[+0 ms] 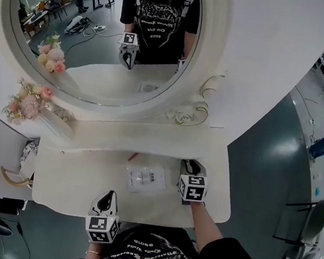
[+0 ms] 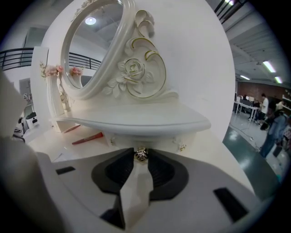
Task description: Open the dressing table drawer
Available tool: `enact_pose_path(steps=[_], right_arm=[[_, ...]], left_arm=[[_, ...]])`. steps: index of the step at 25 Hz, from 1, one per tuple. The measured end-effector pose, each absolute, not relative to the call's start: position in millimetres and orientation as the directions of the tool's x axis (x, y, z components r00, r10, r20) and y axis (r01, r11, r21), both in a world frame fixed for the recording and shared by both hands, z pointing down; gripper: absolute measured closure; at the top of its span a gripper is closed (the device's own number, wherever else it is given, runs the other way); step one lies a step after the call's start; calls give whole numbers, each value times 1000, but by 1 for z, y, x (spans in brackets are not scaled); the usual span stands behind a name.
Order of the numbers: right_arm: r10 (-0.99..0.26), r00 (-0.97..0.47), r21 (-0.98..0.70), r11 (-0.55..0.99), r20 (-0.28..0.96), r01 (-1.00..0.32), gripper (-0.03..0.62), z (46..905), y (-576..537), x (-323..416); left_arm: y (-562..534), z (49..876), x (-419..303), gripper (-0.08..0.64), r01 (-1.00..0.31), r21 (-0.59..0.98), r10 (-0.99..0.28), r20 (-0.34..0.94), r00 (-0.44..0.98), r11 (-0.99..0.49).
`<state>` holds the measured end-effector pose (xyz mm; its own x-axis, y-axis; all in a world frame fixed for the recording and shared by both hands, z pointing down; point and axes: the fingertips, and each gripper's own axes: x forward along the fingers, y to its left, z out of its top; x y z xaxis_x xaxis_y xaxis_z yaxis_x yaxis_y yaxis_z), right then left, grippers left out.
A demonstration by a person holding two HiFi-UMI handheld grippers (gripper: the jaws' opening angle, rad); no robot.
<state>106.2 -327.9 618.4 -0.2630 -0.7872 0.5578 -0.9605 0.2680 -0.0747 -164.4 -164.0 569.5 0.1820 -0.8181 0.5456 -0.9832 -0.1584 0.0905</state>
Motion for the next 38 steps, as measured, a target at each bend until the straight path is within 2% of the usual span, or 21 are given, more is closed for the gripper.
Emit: enact_pose_path(steps=[38], right_arm=[[-773, -254, -58, 272, 582, -960, 494, 619, -320, 106]], left_arm=[[-160, 579, -161, 543, -976, 149, -810, 546, 214, -157]])
